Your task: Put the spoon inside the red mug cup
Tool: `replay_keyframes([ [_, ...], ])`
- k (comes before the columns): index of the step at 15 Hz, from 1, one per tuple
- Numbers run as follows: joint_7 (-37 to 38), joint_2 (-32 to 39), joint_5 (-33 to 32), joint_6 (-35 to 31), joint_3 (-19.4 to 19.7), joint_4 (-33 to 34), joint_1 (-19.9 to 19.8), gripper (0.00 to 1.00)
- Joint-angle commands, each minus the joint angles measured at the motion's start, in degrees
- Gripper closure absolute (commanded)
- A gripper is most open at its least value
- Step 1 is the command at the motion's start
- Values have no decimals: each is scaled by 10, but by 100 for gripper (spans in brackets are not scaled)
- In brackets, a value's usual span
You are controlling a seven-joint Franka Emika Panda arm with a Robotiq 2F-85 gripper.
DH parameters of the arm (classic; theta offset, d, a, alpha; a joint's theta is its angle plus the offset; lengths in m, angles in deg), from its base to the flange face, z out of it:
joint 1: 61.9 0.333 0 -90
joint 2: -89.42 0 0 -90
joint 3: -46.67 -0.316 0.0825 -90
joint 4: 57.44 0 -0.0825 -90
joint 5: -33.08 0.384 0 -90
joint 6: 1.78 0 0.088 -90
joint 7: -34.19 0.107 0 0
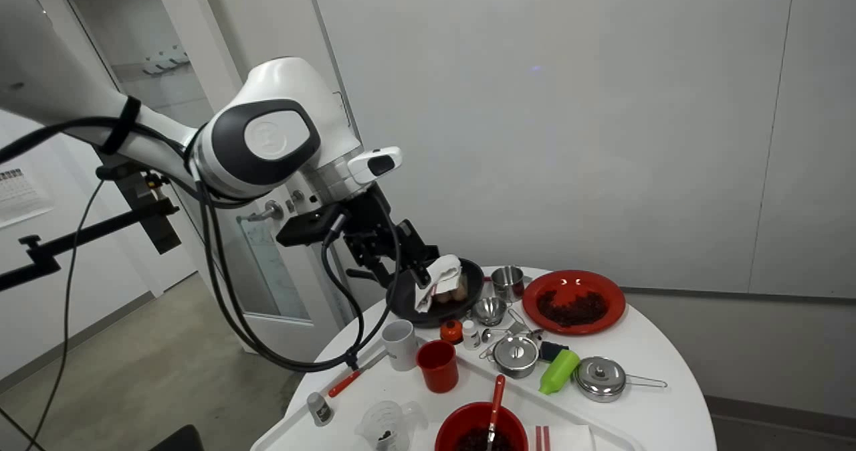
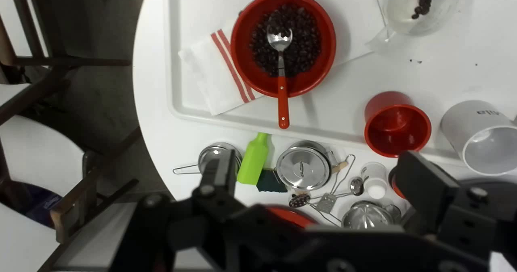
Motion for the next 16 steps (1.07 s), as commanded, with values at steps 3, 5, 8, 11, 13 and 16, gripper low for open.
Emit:
replay_keyframes([
  [3, 149, 193, -49, -122, 15, 119, 51, 0],
  [5, 182, 258, -69, -140, 45, 170, 82, 0],
  [8, 154, 344, -15, -122, 59, 245, 90, 0],
  [11, 97, 400, 46, -89, 44, 300, 63, 0],
  [13, 71, 423, 71, -69, 44, 326, 50, 0],
  [16, 47, 445, 96, -42, 44, 350, 32, 0],
])
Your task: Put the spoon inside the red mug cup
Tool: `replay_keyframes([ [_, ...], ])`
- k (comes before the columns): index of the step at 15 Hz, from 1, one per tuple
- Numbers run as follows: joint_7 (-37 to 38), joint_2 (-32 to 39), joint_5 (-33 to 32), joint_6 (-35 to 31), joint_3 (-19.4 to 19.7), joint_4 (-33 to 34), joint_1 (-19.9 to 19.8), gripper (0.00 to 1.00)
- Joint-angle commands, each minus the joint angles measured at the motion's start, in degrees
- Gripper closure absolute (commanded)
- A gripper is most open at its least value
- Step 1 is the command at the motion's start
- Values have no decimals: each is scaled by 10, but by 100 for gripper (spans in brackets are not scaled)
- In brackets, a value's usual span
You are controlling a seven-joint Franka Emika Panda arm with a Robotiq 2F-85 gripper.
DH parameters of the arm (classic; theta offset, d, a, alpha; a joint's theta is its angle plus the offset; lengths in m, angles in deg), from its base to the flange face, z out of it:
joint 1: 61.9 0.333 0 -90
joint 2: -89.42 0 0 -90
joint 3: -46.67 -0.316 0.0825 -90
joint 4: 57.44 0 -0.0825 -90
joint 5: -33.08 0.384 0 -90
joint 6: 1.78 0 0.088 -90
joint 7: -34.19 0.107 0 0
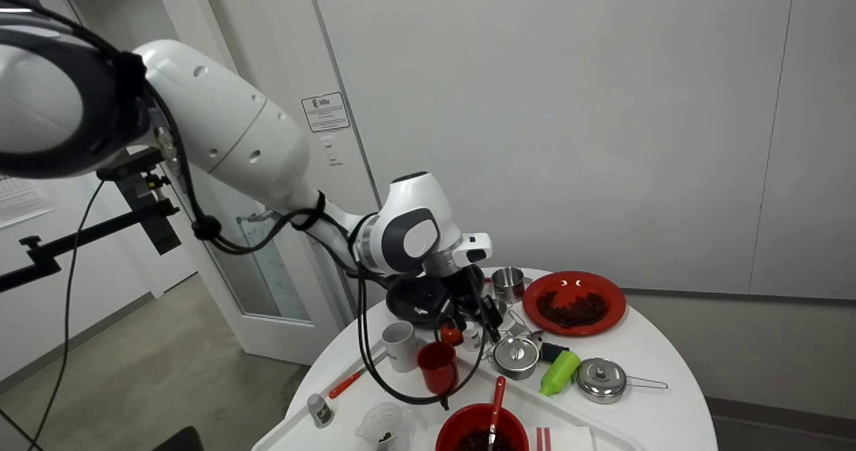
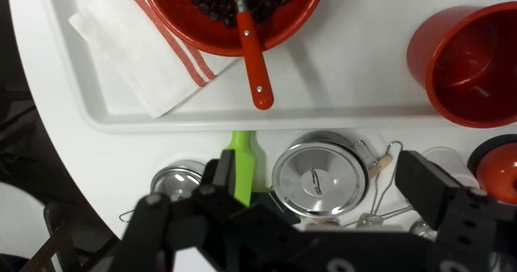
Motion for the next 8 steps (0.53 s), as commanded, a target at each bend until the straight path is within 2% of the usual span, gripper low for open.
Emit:
replay_keyframes([
  [1, -41, 34, 36, 43, -5, 50, -22, 0],
  [5, -63, 51, 51, 68, -9, 60, -38, 0],
  [8, -41, 70, 42, 68, 8, 67, -23, 0],
])
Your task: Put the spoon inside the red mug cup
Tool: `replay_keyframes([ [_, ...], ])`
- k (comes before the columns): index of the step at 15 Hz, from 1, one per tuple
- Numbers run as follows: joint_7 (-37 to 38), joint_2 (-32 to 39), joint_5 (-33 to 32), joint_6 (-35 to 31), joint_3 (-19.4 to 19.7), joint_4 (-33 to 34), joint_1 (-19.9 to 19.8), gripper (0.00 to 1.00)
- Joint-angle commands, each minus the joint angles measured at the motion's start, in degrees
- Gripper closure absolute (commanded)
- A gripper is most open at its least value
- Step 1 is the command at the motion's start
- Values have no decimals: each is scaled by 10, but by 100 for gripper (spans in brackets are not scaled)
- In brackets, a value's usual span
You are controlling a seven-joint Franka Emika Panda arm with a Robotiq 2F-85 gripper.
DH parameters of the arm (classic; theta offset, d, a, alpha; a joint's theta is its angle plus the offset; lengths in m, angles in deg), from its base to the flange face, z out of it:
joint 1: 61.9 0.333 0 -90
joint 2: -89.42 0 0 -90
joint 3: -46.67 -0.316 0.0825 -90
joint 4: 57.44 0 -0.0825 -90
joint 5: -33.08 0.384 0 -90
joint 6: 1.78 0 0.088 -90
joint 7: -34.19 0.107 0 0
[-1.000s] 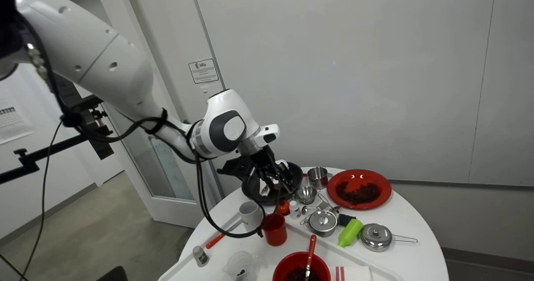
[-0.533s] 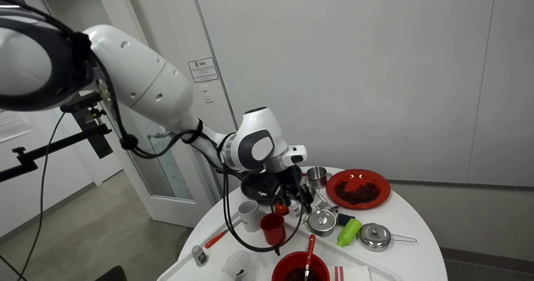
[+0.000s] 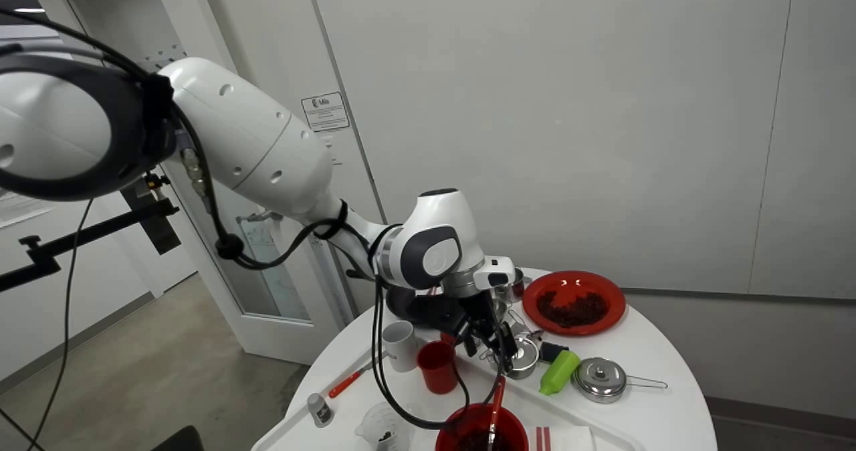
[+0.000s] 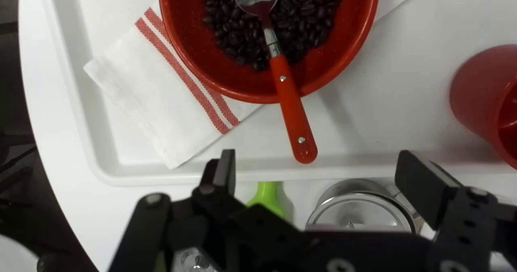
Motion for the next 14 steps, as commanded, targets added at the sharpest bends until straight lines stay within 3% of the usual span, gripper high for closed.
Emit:
replay_keyframes([
  [1, 6, 33, 9, 13, 12, 30, 12, 0],
  [14, 67, 99, 4, -29, 45, 61, 58, 1],
])
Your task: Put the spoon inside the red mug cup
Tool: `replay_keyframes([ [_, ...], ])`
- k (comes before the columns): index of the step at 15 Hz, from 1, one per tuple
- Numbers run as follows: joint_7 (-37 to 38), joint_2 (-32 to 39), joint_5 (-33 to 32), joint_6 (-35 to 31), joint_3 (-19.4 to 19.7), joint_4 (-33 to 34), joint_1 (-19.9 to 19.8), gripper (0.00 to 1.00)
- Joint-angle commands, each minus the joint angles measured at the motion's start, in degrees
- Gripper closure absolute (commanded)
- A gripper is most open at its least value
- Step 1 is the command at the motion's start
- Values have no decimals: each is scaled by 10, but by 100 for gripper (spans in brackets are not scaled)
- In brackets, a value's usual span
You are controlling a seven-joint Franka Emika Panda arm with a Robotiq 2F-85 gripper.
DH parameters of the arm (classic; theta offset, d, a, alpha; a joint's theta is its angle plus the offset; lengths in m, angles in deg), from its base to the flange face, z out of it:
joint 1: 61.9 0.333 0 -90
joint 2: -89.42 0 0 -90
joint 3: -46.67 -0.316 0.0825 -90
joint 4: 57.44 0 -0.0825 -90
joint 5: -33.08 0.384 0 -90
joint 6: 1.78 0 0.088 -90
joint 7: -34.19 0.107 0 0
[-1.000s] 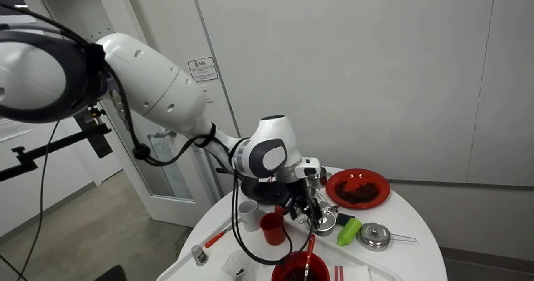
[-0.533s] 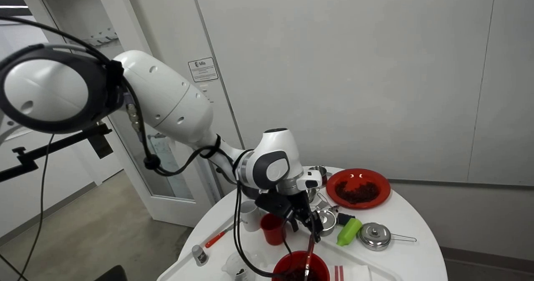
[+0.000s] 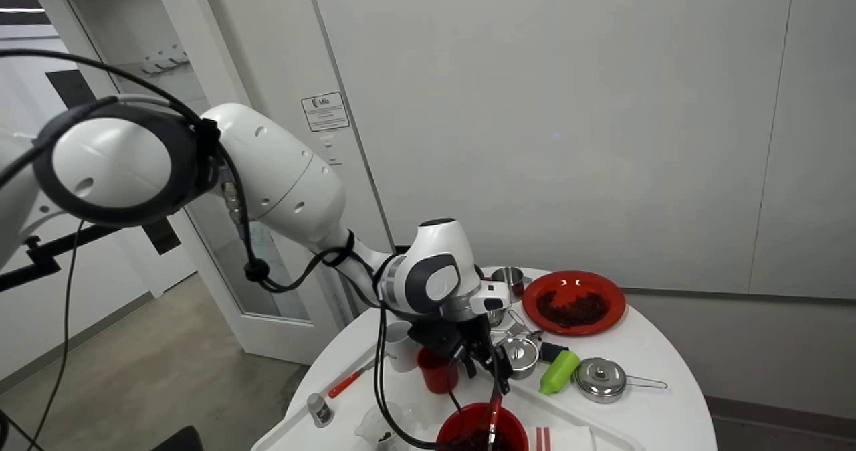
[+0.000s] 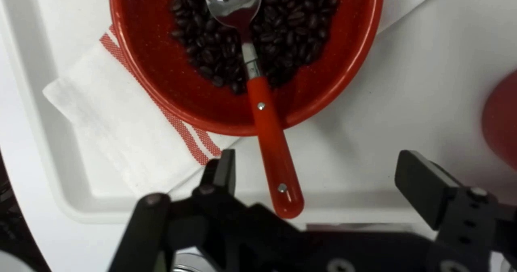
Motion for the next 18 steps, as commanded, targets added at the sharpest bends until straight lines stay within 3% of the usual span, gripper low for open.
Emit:
replay_keyframes([
  [1, 21, 22, 5, -11, 16, 24, 15, 4],
  [2, 22, 24, 5, -13, 19, 26, 16, 20],
  [3, 25, 26, 5, -13, 21, 28, 16, 28],
  [4, 25, 27, 6, -13, 22, 28, 15, 29],
  [12, 18, 18, 12, -9, 22, 19, 5, 90],
  [14, 15, 12, 12, -10, 19, 14, 4, 95],
  [15, 15, 9, 12, -10, 18, 13, 5, 91],
  [18, 13, -2, 10, -14, 17, 5, 7, 91],
])
